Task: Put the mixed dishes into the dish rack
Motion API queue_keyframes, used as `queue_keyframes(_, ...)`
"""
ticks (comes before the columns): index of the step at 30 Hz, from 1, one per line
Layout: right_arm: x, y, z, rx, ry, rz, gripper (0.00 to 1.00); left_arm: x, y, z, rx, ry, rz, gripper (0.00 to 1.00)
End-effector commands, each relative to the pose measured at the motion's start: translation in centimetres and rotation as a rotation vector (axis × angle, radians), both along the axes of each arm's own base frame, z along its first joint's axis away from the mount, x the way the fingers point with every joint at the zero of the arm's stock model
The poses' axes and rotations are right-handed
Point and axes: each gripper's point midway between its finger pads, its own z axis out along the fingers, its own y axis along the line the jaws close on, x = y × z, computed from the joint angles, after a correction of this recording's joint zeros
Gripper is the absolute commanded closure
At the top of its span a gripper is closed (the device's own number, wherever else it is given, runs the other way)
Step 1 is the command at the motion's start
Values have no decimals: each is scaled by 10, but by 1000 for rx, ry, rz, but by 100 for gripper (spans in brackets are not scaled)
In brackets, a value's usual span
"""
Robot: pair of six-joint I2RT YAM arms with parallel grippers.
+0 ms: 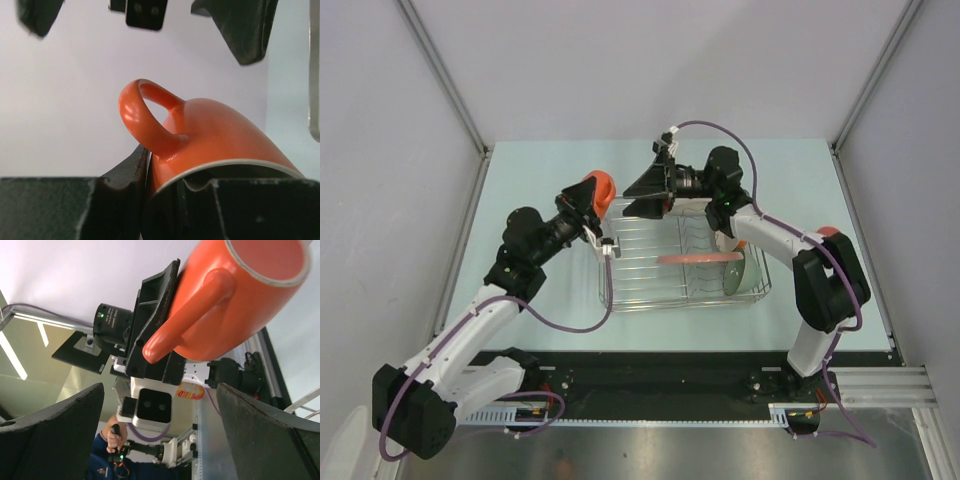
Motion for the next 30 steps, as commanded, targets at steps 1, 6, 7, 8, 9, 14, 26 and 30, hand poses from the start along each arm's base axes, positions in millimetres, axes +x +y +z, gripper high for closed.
queue_keyframes(1, -22, 9, 5, 22, 4, 83, 0, -36, -16, 75, 66, -436, -127, 100)
queue_keyframes(6, -24, 16, -6, 25, 4, 112, 0, -50, -27, 67, 127, -520, -199, 100)
queue_keyframes(7, -24, 17, -8, 25, 5, 117, 0, -51, -28, 64, 139, -525, -207, 100)
queue_keyframes(8, -25, 18, -8, 26, 4, 120, 0, -52, -29, 58, 150, -522, -216, 100)
queue_keyframes(9, -29, 21, -10, 22, 6, 134, 0, -55, -31, 56, 169, -542, -228, 100)
queue_keyframes(14, -30, 23, -14, 0, 24, 135, 0, -61, -41, 38, 256, -584, -286, 100)
queue_keyframes(26, -42, 25, -22, -66, 44, 146, 40, -58, -56, 5, 436, -609, -370, 100)
queue_keyframes(30, -39, 27, -24, -72, 85, 142, 58, -52, -57, -8, 493, -609, -372, 100)
